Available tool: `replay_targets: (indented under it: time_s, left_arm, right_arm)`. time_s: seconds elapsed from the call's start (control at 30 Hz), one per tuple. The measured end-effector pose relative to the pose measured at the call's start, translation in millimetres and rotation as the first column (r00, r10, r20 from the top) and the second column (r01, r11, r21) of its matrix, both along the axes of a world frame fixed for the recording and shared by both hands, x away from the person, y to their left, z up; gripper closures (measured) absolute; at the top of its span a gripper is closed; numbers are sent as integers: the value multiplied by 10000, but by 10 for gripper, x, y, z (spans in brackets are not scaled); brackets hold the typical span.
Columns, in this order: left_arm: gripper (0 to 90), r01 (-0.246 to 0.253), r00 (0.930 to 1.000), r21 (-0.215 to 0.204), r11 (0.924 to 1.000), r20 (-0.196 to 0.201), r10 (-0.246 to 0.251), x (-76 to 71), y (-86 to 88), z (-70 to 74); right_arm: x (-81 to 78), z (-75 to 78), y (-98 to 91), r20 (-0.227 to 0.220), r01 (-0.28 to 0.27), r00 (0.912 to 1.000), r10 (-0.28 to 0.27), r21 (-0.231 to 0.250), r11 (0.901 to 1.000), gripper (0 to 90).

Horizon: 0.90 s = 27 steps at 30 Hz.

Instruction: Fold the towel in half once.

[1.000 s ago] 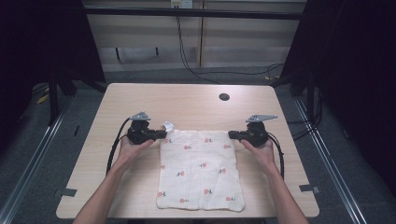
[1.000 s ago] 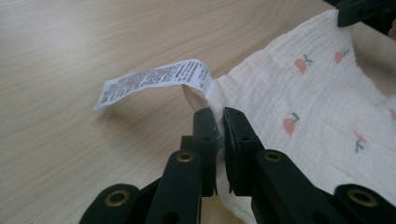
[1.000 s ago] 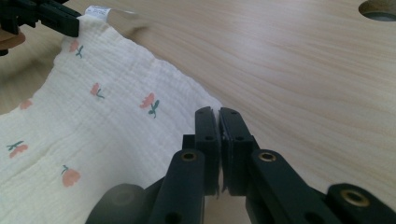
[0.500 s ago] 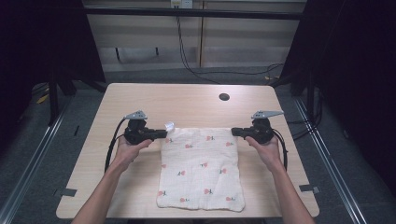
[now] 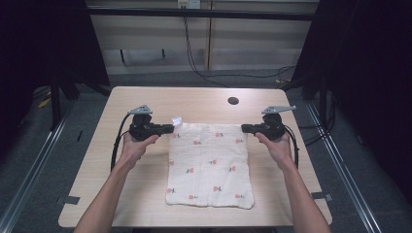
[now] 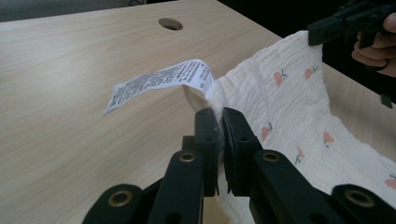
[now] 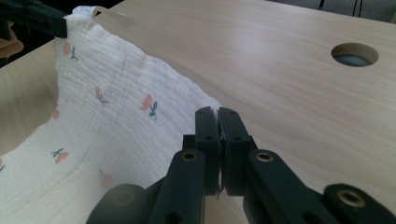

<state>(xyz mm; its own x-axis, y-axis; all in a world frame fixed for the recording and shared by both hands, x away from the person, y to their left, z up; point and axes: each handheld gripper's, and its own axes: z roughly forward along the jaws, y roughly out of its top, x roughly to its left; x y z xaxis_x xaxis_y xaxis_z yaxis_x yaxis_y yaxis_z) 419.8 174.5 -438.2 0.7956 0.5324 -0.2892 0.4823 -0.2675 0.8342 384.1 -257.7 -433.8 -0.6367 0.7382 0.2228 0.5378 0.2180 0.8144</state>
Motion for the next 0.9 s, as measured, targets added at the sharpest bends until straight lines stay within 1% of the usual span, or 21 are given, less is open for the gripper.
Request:
replay_targets:
  time_s: [0.03,0.13,0.2,0.23,0.27,0.3,0.33,0.4,0.43,0.5,0.6,0.63,0.7,0.77,0.87,0.9]
  left_arm:
    - [854,-33,10000,67,10000,22,33,10,-9,11]
    - [854,67,9999,63,10000,135,-68,26,-32,57]
    - [854,108,9996,-24,9999,280,-107,19,-38,100]
    - [854,161,9994,-134,9998,306,-157,7,-31,113]
    - [854,205,9994,-256,9995,290,-197,-7,-21,106]
    - [854,153,9996,-199,9997,252,-148,-21,-19,77]
    - [854,142,9997,-68,9999,175,-141,-40,-18,41]
    - [854,211,9997,-68,9998,115,-210,-75,-6,-23]
    - [854,207,9997,-106,9997,87,-207,-91,0,-44]
    - [854,253,9997,54,9997,63,-253,-114,4,-57]
    - [853,332,9994,148,9993,87,-333,-156,31,-42]
    - [853,361,9993,177,9992,101,-363,-178,43,-39]
    - [853,457,9989,355,9983,110,-461,-215,55,-32]
    - [853,471,9988,200,9987,101,-473,-253,67,-20]
    - [853,563,9981,301,9980,248,-571,-322,51,28]
    - [853,500,9979,365,9981,404,-514,-352,42,52]
  right_arm:
    - [12,16,-3,9,16,10000,-16,10,10000,877]
    - [47,73,-27,165,107,9998,-108,41,9999,877]
    - [57,133,-41,269,127,9996,-131,140,9998,877]
    - [51,164,-43,331,161,9993,-168,185,9997,877]
    - [41,185,-42,427,136,9990,-148,279,9995,877]
    - [21,192,-34,463,55,9989,-70,324,9995,877]
    - [-1,190,-19,463,-14,9989,4,215,9998,877]
    - [-49,160,-2,400,-142,9991,144,-66,9999,877]
    - [-69,137,-9,333,-157,9993,159,-57,9999,877]
    - [-95,101,-25,265,-146,9995,150,-152,9998,877]
    - [-145,106,-39,307,-115,9995,112,102,9999,876]
    - [-165,115,-39,351,-154,9993,151,78,9999,876]
    - [-205,120,-40,332,-253,9991,247,178,9995,876]
    - [-236,105,-41,283,-308,9991,306,65,9995,877]
    - [-284,91,-53,325,-374,9988,373,28,9993,876]
    - [-300,94,-58,308,-348,9989,347,26,9994,876]
